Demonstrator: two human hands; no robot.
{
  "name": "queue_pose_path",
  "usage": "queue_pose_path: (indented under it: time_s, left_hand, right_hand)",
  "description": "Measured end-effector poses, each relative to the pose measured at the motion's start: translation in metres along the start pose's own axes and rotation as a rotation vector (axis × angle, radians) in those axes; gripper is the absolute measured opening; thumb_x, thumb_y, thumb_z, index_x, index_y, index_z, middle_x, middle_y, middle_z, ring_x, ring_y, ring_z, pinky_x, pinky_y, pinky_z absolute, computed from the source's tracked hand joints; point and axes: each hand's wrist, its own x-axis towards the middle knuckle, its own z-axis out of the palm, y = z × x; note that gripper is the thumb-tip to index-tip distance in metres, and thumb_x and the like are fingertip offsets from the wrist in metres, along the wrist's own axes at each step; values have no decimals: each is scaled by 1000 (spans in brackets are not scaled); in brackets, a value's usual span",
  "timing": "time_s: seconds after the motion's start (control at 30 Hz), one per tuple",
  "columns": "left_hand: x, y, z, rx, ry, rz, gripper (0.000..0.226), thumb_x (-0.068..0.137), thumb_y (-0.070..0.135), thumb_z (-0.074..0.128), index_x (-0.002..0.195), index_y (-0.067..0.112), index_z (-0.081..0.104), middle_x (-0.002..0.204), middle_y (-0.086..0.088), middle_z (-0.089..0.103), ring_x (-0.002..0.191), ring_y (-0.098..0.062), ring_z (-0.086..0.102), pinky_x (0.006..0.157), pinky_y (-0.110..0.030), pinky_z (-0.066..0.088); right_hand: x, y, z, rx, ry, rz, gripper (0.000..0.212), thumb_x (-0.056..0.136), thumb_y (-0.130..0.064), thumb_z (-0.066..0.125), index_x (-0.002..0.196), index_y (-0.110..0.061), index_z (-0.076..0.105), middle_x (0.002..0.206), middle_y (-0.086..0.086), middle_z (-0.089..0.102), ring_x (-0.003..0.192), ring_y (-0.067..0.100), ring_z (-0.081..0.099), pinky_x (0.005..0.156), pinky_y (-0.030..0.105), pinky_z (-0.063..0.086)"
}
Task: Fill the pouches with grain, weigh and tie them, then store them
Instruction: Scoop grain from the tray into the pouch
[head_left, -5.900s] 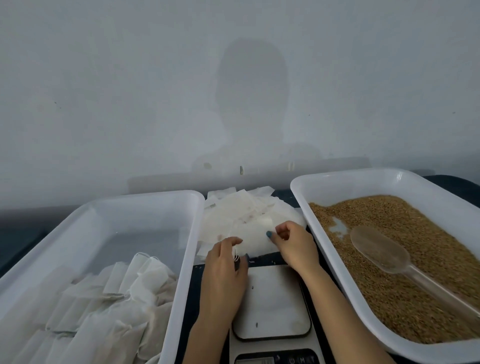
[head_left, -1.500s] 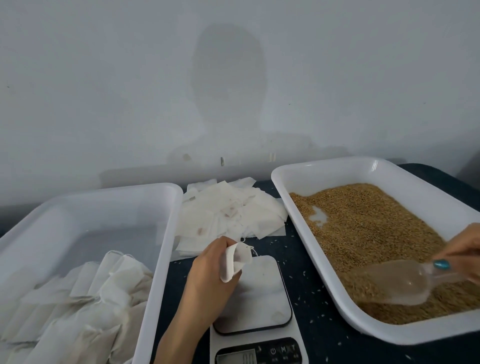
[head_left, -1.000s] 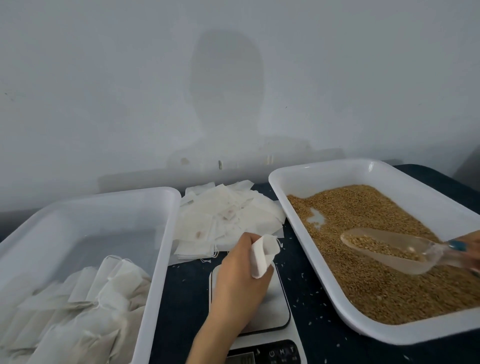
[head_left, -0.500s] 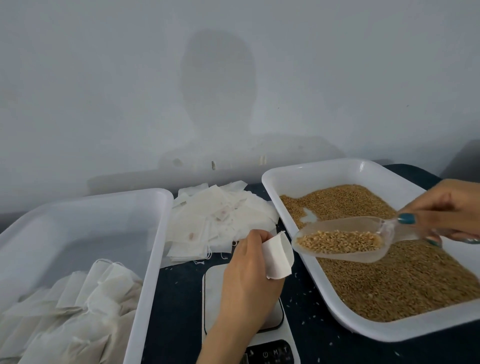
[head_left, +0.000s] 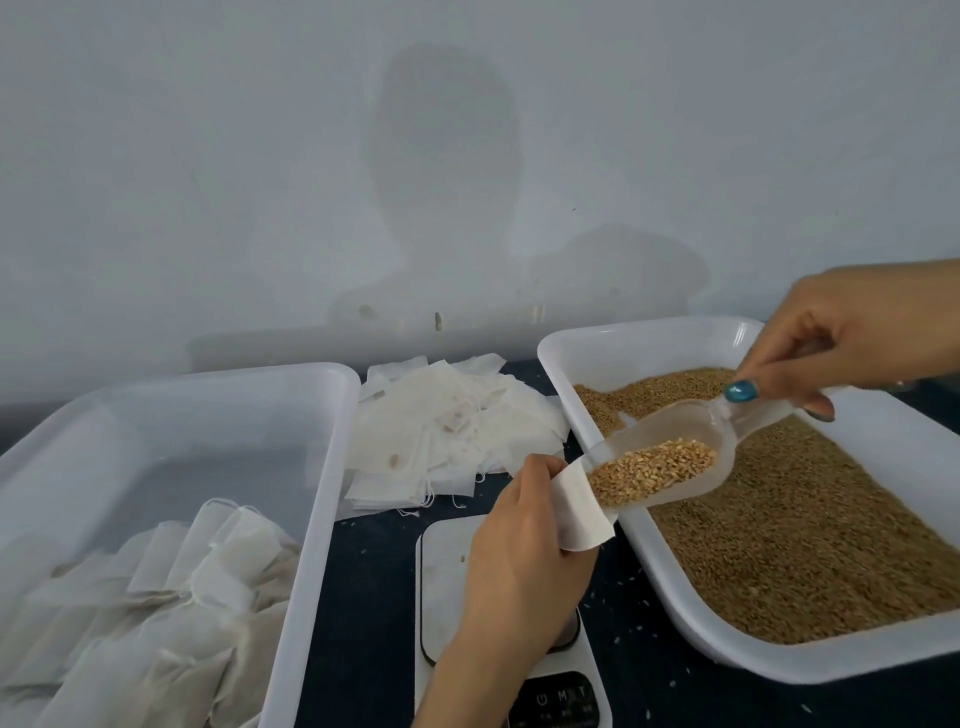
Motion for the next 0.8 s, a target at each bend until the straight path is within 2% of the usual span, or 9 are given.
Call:
queue_pose_path:
  time_s: [0.07, 0.2, 0.27, 0.33, 0.4, 0.5, 0.63, 0.73, 0.8]
  left_hand:
    - [0, 0, -1, -34, -9, -25, 41, 86, 33, 68, 112, 38, 37, 101, 19, 55, 90, -1, 54, 67, -18, 46]
    - [0, 0, -3, -105, -9, -55, 40, 86, 29, 69, 111, 37, 39, 106, 19, 57, 94, 1, 54, 71, -20, 49]
    - [0, 0, -4, -136, -5, -68, 39, 86, 27, 70, 113, 34, 42, 106, 18, 58, 95, 2, 55, 72, -23, 51]
    - [0, 0, -4, -157, -6, -79, 40, 86, 26, 70, 113, 33, 43, 106, 17, 58, 95, 1, 55, 74, -26, 52]
    - [0, 0, -5, -170, -1, -78, 40, 85, 25, 71, 112, 34, 43, 105, 18, 57, 95, 2, 55, 74, -26, 52]
    - [-1, -1, -4, -186, 1, -77, 39, 85, 24, 70, 111, 35, 43, 103, 18, 57, 93, 2, 55, 72, -24, 51]
    - [-2, -1, -4, -210, 14, -81, 36, 85, 24, 68, 104, 39, 41, 94, 19, 56, 90, 5, 53, 63, -13, 44]
    - [-3, 0, -5, -221, 18, -77, 34, 86, 26, 66, 102, 40, 40, 92, 19, 55, 89, 4, 53, 64, -15, 45]
    - [-4, 0, -6, -223, 15, -82, 33, 86, 26, 66, 103, 39, 41, 93, 18, 56, 89, 3, 54, 67, -22, 49]
  right_hand:
    - [3, -11, -6, -69, -16, -5, 44, 66, -73, 51, 94, -49, 75, 65, -6, 72, 37, 6, 47, 40, 15, 35]
    - [8, -21, -16, -188, -46, -18, 60, 62, -83, 47, 93, -42, 77, 66, -10, 72, 45, 10, 48, 48, 22, 39]
    - [9, -23, -18, -221, -48, -22, 68, 62, -94, 43, 92, -43, 77, 66, -12, 72, 50, 13, 51, 53, 25, 41]
    - [8, -23, -20, -238, -60, -41, 79, 49, -102, 41, 92, -46, 76, 65, -13, 71, 52, 15, 52, 55, 25, 43]
    - [7, -21, -23, -229, -75, -57, 87, 37, -106, 40, 91, -48, 76, 65, -11, 71, 47, 12, 49, 50, 21, 41]
    - [2, -22, -26, -191, -77, -63, 80, 37, -104, 42, 92, -55, 73, 64, -11, 72, 43, 11, 50, 46, 17, 41]
    - [-3, -27, -28, -152, -49, -67, 80, 33, -105, 42, 89, -57, 73, 64, -9, 72, 41, 11, 51, 45, 16, 42]
    - [-4, -29, -27, -138, -45, -63, 76, 37, -105, 41, 90, -61, 70, 64, -11, 71, 43, 13, 52, 46, 18, 43]
    - [-7, -31, -24, -91, -41, -40, 70, 41, -102, 44, 92, -61, 71, 64, -10, 71, 42, 13, 52, 46, 20, 43]
